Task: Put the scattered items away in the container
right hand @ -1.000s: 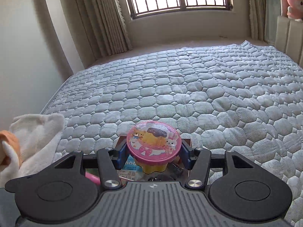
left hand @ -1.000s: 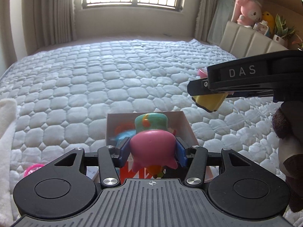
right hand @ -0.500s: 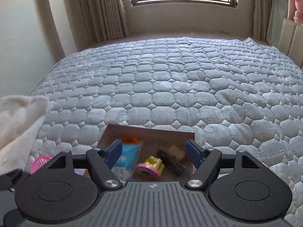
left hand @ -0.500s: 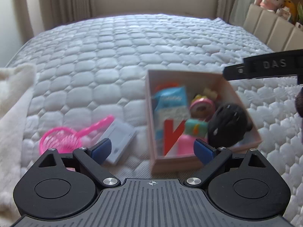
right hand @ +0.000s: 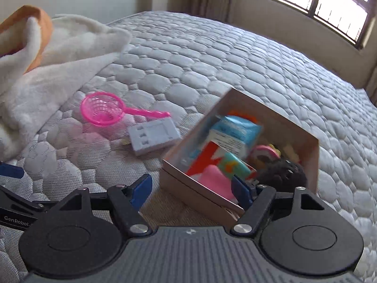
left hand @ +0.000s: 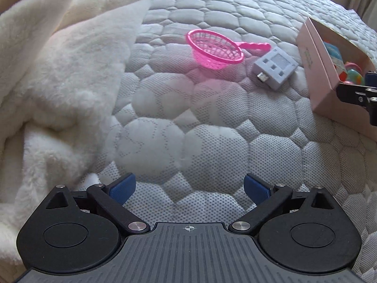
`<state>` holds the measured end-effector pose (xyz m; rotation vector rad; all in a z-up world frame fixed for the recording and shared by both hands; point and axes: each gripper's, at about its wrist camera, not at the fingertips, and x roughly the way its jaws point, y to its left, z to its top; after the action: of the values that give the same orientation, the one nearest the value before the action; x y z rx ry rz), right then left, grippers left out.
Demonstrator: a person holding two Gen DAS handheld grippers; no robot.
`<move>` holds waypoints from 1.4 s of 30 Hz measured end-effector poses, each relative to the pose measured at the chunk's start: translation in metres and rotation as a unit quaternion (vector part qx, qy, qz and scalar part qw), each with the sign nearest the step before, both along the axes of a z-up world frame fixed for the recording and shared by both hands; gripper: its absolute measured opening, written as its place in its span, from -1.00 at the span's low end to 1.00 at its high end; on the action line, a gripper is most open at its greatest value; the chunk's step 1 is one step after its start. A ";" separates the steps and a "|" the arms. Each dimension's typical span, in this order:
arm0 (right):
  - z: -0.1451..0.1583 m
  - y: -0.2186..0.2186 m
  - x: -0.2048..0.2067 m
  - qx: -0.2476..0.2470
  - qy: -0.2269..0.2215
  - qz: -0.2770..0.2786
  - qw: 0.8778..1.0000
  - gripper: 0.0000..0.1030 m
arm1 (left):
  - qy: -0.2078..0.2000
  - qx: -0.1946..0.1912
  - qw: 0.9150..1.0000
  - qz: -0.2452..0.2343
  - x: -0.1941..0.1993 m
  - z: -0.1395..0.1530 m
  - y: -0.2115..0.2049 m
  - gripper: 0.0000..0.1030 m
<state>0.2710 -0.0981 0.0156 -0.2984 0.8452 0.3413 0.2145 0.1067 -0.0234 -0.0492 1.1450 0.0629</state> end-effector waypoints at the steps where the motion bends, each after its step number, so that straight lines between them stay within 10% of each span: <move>1: -0.001 0.009 0.007 0.002 0.001 0.006 1.000 0.45 | -0.003 -0.005 1.000 0.002 0.001 0.001 0.005 0.96; 6: -0.019 0.061 0.041 -0.068 -0.004 0.085 0.994 0.45 | -0.020 -0.029 0.999 -0.009 -0.005 0.005 0.022 0.96; 11: -0.036 0.093 0.072 -0.167 0.051 0.224 0.959 0.70 | -0.030 -0.050 0.998 -0.015 -0.018 0.005 0.042 0.97; 22: -0.067 0.115 0.136 -0.199 0.169 0.201 0.944 0.70 | -0.044 -0.091 0.995 0.006 -0.030 -0.006 0.069 0.98; 29: -0.025 0.103 0.081 -0.140 0.137 0.203 0.959 -0.65 | -0.042 -0.079 0.996 -0.009 -0.027 0.000 0.055 0.98; 36: -0.016 0.080 0.004 -0.190 0.036 0.235 0.952 -0.54 | -0.050 -0.078 0.995 -0.032 -0.026 0.012 0.032 0.98; 42: -0.011 0.098 0.035 -0.189 0.000 0.235 0.954 -0.03 | -0.052 -0.086 0.994 -0.038 -0.032 0.012 0.034 0.99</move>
<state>0.3061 0.0004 0.0050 -0.8637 0.8314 0.6226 0.1821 0.1402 -0.0115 -0.1609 1.0440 -0.1054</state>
